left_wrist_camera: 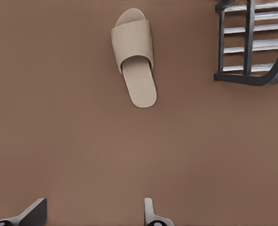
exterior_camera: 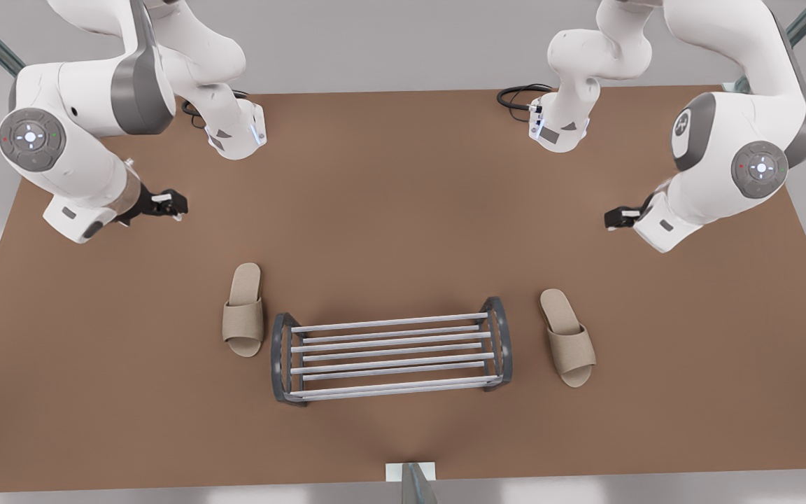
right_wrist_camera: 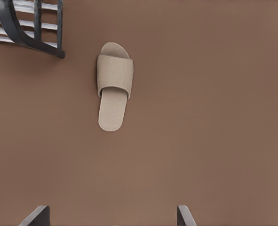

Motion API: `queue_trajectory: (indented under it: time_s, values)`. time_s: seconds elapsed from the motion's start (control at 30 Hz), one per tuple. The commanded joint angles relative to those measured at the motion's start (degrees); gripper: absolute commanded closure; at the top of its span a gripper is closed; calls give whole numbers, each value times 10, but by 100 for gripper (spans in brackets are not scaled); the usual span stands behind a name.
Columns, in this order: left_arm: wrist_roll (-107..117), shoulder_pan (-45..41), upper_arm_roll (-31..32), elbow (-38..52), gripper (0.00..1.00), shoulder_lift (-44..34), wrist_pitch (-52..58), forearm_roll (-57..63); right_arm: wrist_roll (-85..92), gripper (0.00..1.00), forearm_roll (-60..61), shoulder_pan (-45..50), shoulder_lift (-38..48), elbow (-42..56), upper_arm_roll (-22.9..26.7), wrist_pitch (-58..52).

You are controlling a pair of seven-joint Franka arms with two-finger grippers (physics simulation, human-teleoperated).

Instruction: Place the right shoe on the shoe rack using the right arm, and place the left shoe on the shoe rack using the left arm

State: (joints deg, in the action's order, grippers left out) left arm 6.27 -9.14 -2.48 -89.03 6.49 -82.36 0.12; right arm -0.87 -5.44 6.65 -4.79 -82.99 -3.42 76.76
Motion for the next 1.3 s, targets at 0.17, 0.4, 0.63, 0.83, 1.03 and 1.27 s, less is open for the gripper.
queue_trajectory:
  time_s: [0.17, 0.4, 0.63, 0.83, 1.03, 1.27]
  values:
    - [20, 56, -2, -4, 0, 34, -61, -137, 14, 0, -9, -19, 40, -247, 3, 299]
    - [-555, 22, 10, -460, 0, 19, -828, -613, 6, 0, -7, -67, 0, -429, 4, 652]
    - [-1040, 42, 7, -468, 0, 36, -754, -1237, 2, 0, 61, -63, -67, -443, 2, 755]
    - [-1201, 46, -2, -468, 0, 84, -664, -1610, 3, 0, 68, -64, -83, -470, 2, 797]
    - [-1160, 27, 14, -409, 0, 135, -651, -1746, 3, 0, 79, -60, -120, -460, -2, 798]
    - [-1127, 5, 15, -374, 0, 181, -651, -1758, 3, 0, 80, -60, -145, -467, -2, 817]
